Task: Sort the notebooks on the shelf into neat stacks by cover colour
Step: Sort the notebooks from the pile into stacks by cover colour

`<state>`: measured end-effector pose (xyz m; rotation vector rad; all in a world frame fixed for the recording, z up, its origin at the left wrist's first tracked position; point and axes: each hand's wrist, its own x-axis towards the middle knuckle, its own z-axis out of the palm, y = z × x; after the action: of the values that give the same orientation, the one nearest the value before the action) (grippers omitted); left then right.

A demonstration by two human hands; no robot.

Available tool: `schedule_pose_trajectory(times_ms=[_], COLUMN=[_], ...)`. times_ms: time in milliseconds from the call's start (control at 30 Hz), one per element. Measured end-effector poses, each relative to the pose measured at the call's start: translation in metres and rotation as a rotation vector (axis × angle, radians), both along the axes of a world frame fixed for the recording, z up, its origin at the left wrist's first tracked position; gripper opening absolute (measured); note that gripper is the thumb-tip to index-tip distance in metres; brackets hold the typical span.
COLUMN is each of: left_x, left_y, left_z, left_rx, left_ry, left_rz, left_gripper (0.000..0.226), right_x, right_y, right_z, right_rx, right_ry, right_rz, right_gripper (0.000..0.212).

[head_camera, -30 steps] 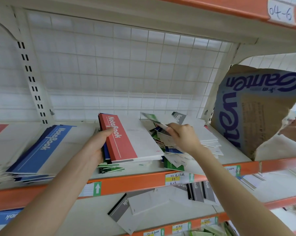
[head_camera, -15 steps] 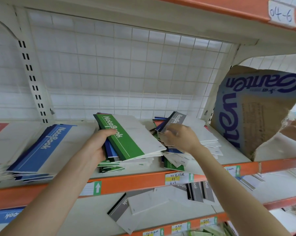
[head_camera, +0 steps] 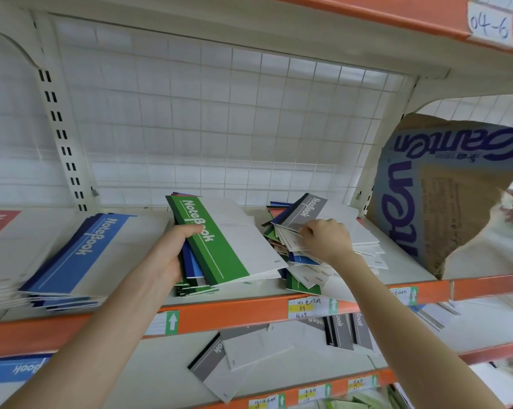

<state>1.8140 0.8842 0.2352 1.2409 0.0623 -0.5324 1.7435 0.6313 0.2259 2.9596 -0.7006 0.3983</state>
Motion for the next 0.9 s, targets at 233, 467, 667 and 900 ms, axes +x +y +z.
schedule_pose_trajectory(times_ms=[233, 467, 667, 900], left_x=[-0.004, -0.010, -0.013, -0.016], left_y=[0.006, 0.009, 0.003, -0.003], left_z=[0.001, 0.003, 0.004, 0.006], left_rx=[0.005, 0.002, 0.001, 0.067], left_ry=[-0.003, -0.003, 0.022, 0.015], left_rz=[0.005, 0.011, -0.033, -0.071], left_gripper=[0.039, 0.036, 0.029, 0.009], right_x=[0.000, -0.006, -0.021, -0.028], right_y=[0.006, 0.009, 0.050, 0.073], right_z=[0.004, 0.008, 0.004, 0.002], right_rx=[0.005, 0.033, 0.047, 0.314], right_ry=[-0.010, -0.119, -0.562, -0.286], right_rz=[-0.050, -0.007, 0.598, 0.913], right_gripper=[0.029, 0.025, 0.040, 0.040])
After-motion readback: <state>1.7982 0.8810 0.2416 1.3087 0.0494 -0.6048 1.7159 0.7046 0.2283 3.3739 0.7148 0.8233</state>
